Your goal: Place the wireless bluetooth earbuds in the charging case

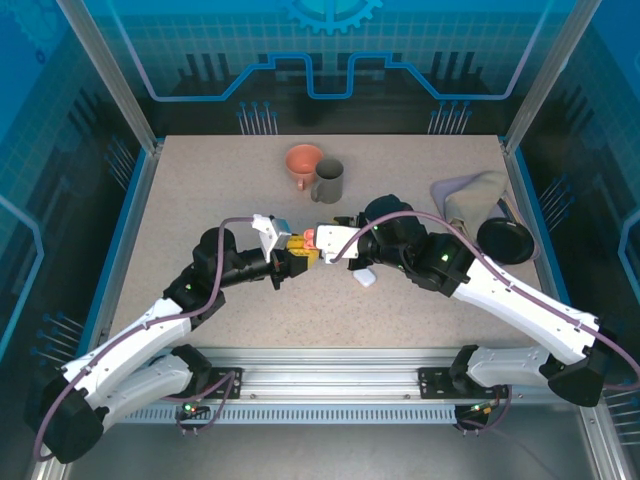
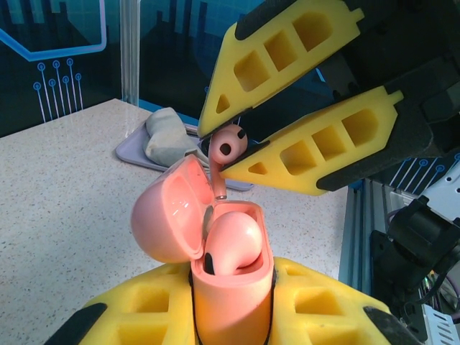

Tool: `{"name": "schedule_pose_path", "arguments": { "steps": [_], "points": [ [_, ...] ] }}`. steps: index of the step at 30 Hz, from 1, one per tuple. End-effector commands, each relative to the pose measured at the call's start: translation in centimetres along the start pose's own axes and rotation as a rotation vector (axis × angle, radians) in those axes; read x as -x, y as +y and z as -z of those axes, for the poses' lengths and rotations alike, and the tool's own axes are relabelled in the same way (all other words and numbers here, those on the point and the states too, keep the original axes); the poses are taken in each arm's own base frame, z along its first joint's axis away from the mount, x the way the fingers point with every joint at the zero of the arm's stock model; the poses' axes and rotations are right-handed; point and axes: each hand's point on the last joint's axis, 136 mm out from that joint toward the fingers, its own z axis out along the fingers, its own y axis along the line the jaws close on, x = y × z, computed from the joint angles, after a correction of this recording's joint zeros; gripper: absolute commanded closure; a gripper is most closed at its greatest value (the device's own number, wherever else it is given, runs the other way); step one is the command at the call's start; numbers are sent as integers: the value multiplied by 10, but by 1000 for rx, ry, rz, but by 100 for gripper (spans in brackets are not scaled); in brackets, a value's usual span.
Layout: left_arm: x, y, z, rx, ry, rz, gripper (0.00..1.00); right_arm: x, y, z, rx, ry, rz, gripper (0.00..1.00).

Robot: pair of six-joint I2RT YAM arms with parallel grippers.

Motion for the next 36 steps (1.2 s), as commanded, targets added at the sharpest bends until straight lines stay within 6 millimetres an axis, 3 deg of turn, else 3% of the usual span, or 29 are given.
{"name": "schedule_pose_path", "arguments": {
  "steps": [1,9,19,26,36],
  "points": [
    [15,-7,0,-25,-44,-37,100,-4,8,-1,21,15,21,78],
    [14,-6,0,-23,-43,-38,100,4,9,0,21,-14,6,78],
    [10,-6,-1,-24,-29,-39,100,-9,-8,6,-48,45,31,78],
    [9,-5,-2,-23,-23,-38,100,9,-10,19,-34,-41,-12,78],
    [11,-6,-2,-29,-27,-41,100,13,-6,20,-11,-73,-40,78]
  ]
}}
